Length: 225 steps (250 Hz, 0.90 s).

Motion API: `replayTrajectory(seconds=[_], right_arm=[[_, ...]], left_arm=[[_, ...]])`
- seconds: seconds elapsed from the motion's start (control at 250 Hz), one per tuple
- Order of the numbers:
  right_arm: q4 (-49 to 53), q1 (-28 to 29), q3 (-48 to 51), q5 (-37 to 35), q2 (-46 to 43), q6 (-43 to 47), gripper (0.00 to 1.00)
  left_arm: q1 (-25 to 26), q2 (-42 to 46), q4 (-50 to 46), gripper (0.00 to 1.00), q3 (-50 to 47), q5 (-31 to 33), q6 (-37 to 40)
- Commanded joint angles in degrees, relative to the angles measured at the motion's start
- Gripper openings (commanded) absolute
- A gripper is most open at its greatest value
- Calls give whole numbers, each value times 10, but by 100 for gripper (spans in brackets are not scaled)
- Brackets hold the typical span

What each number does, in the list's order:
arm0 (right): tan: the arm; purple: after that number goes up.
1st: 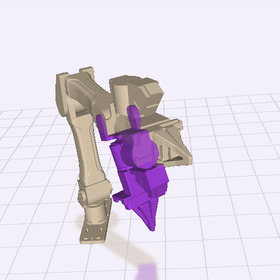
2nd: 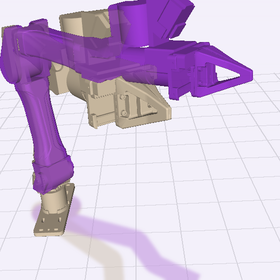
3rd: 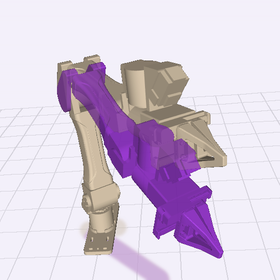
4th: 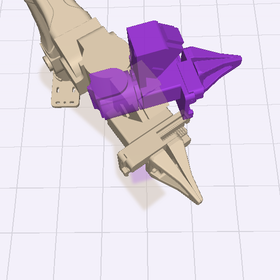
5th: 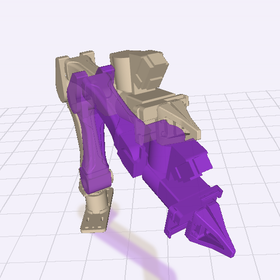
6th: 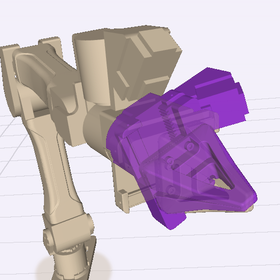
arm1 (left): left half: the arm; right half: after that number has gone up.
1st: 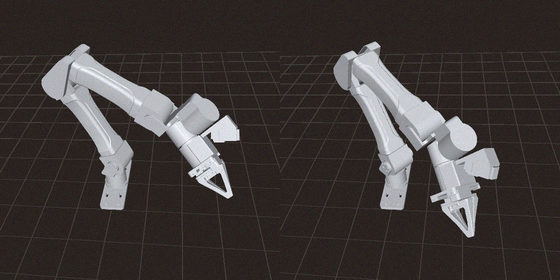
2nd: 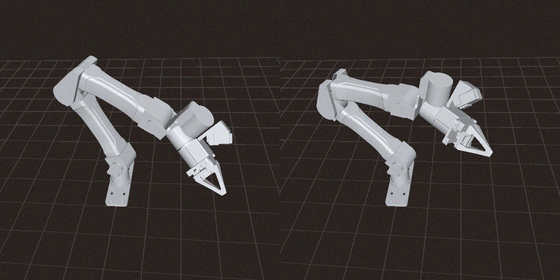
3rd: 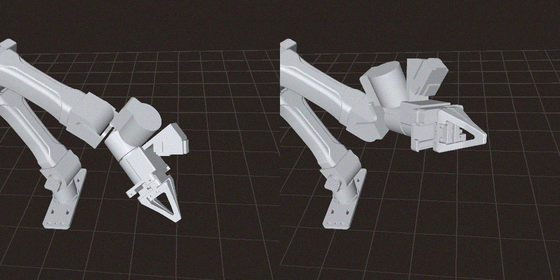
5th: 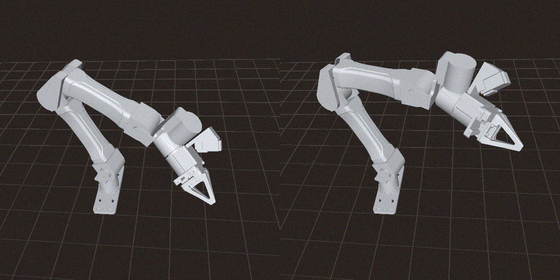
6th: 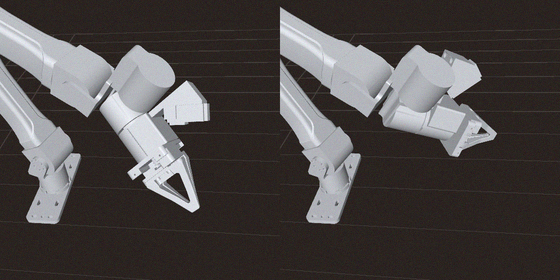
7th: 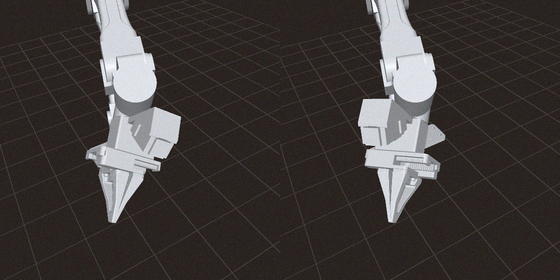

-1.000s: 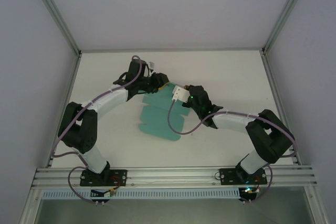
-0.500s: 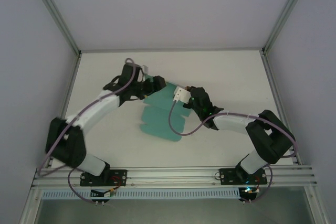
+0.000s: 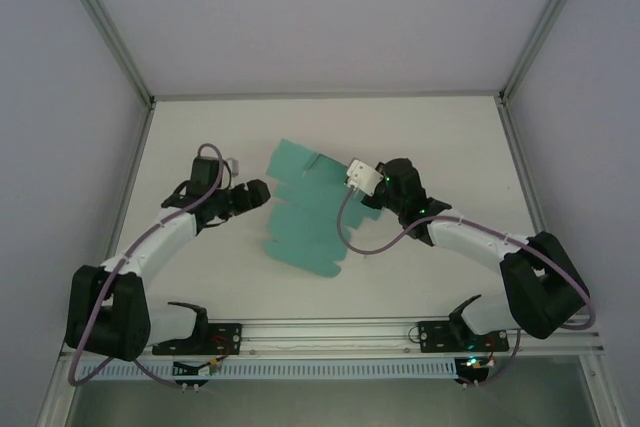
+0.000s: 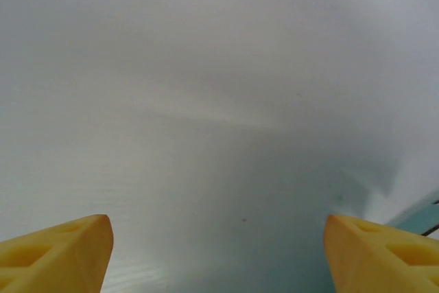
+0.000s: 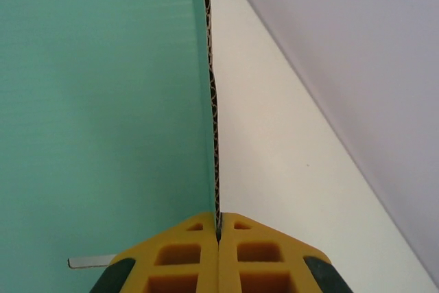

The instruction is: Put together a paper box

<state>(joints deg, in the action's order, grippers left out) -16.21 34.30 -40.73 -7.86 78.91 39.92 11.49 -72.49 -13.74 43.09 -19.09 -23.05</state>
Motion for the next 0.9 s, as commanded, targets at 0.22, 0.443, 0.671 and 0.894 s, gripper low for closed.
replayTrajectory(seconds=[0.22,0.443,0.671,0.894], right_arm=[[14,-2,-33,48,-8,-33,0],[17,-7,-41,65,-3,-41,0],[23,-13,-48,109,-11,-52,0],[34,-13,-51,120,-16,-64,0]], left_arm=[[22,-50,114,60,5,-193,74],[28,-31,146,54,-33,-207,72],[34,-56,162,52,-32,-234,100],[51,-97,201,44,-12,-292,112]])
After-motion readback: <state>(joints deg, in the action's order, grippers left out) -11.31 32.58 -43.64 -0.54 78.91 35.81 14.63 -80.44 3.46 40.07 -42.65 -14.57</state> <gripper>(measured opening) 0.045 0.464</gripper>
